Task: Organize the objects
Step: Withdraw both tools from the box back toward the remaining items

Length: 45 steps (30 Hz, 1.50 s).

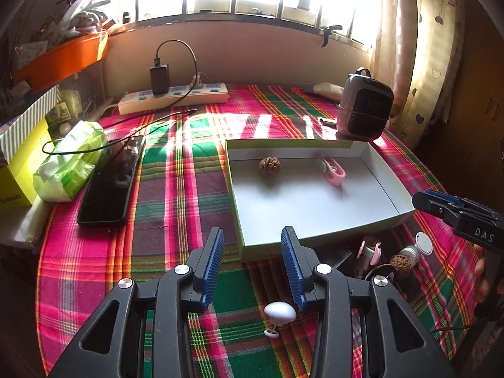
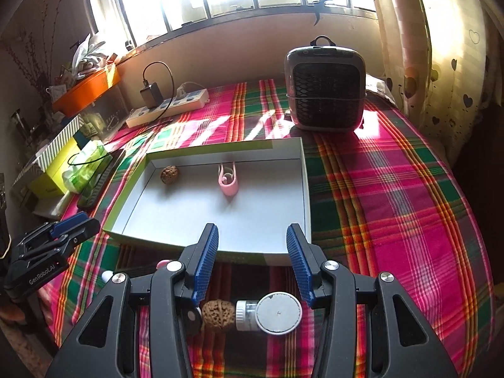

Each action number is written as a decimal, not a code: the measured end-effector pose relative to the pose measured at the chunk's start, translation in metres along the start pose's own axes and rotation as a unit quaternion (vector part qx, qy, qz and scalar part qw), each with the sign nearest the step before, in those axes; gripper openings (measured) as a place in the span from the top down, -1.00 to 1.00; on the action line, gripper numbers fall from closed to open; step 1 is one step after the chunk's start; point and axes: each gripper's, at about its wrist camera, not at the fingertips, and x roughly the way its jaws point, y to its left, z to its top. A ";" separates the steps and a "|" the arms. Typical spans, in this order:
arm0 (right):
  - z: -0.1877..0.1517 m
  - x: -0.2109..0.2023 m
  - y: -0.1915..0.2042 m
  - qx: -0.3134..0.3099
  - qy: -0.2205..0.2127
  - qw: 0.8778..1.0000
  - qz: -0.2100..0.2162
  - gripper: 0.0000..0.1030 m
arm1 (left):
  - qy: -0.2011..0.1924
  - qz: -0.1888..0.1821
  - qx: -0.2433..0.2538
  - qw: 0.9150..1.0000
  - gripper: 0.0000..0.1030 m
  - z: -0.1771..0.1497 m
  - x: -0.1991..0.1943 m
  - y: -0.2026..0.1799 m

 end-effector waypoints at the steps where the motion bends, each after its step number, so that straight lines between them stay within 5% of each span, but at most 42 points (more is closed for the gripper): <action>1: -0.003 -0.003 -0.002 -0.003 -0.002 1.000 -0.004 0.09 | 0.001 -0.001 -0.002 1.000 0.30 -0.004 -0.002 0.001; 19: -0.042 -0.001 -0.017 0.010 0.020 1.000 -0.018 0.09 | 0.039 -0.046 -0.027 0.998 0.23 -0.048 0.000 0.005; 33: -0.045 0.004 -0.019 0.021 0.019 1.000 -0.004 0.09 | 0.041 -0.049 -0.022 0.998 0.23 -0.051 0.000 0.001; 45: -0.049 -0.003 -0.027 0.013 0.013 0.999 -0.031 0.09 | 0.044 -0.048 -0.023 0.998 0.22 -0.052 0.002 0.001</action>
